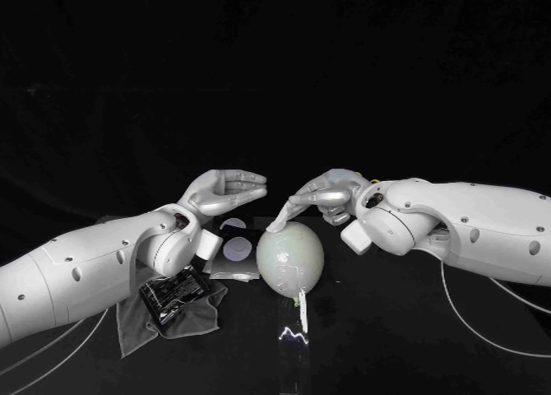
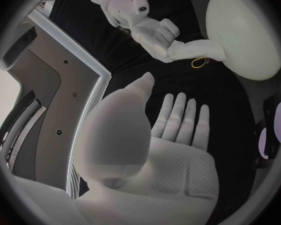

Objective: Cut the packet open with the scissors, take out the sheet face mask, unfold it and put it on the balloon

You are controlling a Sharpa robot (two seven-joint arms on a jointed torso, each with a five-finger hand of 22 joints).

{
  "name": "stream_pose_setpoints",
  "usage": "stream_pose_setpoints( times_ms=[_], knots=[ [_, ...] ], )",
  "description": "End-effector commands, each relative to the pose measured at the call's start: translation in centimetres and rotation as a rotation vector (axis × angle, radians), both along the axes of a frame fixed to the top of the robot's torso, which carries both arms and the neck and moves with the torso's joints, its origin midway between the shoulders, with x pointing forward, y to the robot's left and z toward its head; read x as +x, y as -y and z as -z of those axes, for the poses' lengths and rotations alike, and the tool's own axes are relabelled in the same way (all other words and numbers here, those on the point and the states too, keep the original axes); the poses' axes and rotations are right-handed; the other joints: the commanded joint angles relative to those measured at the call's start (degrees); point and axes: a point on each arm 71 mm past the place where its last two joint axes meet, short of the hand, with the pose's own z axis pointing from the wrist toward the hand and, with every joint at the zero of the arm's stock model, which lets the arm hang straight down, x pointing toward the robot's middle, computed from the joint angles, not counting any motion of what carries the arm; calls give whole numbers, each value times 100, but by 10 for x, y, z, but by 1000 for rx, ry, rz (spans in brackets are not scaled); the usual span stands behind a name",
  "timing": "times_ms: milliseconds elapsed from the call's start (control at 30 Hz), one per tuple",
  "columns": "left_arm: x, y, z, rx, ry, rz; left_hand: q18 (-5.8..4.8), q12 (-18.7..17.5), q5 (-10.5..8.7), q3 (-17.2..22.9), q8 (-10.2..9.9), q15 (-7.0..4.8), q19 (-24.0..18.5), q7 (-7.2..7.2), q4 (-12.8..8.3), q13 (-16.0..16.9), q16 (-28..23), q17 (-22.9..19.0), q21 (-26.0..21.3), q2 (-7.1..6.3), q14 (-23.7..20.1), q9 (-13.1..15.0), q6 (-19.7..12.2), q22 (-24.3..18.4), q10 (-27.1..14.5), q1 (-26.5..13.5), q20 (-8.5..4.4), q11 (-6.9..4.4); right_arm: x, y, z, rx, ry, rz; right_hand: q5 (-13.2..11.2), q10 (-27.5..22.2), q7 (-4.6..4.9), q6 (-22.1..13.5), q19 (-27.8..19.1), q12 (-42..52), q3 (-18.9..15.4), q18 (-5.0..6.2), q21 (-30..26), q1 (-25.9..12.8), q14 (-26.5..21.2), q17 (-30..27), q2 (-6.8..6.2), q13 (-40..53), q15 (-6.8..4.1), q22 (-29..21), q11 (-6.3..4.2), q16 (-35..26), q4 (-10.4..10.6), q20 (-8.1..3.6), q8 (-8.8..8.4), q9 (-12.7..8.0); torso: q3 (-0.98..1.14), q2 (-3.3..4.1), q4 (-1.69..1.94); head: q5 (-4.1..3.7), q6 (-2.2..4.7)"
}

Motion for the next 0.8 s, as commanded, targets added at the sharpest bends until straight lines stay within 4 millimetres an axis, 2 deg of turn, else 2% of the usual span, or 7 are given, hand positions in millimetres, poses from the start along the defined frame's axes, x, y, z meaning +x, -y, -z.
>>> stream_pose_setpoints(
  times_ms=[33,100,133,200,467,533,800],
  knots=[
    [-4,12,0,63,34,92,-76,-14,-28,-635,-262,38,-73,432,56,0,-26,-112,-18,141,-153,-140,-429,2,-313,221,-8,59,0,-4,-3,-22,8,-24,14,466,-42,-4,624,-1,521,-36,37,-11,598,1509,51,1336,-50,1505,-24,20,-495,-31,20,389,-3,-9,-4,-26,5],
    [-5,16,1,82,31,106,-79,-28,-32,-1034,-398,52,-75,468,149,-13,-30,-170,-14,222,-211,-221,-650,3,-554,394,-8,84,0,-5,-5,-20,17,-21,14,466,-42,-4,624,-1,521,-36,37,-11,598,1509,51,1336,-50,1505,-24,20,-495,-31,20,389,-3,-9,-1,-30,8],
    [-6,18,1,90,30,111,-79,-30,-32,-1320,-467,75,-57,518,293,-17,-27,-209,-8,272,-228,-260,-746,6,-670,573,-9,114,1,-5,-7,-19,21,-19,14,466,-42,-4,624,-1,521,-36,37,-11,598,1509,51,1336,-50,1505,-24,20,-495,-31,20,389,-1,-7,2,-32,5],
    [-7,23,2,108,28,125,-78,-35,-26,-1355,-486,74,-41,518,320,-20,-27,-217,-6,275,-232,-272,-778,7,-710,605,-9,126,2,-5,-10,-17,33,-11,14,466,-42,-4,624,-1,521,-36,37,-11,598,1509,51,1336,-50,1505,-24,20,-495,-31,20,389,-2,-8,5,-43,19],
    [-12,35,3,145,17,158,-14,-35,-21,-1666,-582,102,224,600,794,-23,-17,-289,45,243,-214,-322,-877,29,-854,1033,-13,189,6,-7,-17,-14,57,4,14,475,-41,-6,624,15,528,-36,37,-22,598,1509,40,1345,-50,1505,-24,20,-507,-31,26,394,0,-5,17,-61,35],
    [-12,36,4,152,13,152,-9,-31,-21,-1670,-577,100,249,601,810,-21,-13,-285,49,248,-193,-318,-862,31,-830,1050,-14,187,7,-8,-18,-15,59,4,14,475,-41,-6,624,15,528,-36,37,-22,598,1509,40,1345,-50,1505,-24,20,-507,-31,26,394,-2,-5,16,-68,43],
    [-10,41,7,175,-20,106,159,39,-24,-1578,-502,34,806,608,794,14,136,-128,187,437,478,-267,-626,81,-367,1268,-22,155,7,-13,-21,-15,62,-5,15,475,-41,-7,624,15,530,-36,37,-25,598,1509,36,1345,-50,1505,-24,20,-511,-31,28,395,0,0,17,-50,50]
  ],
)
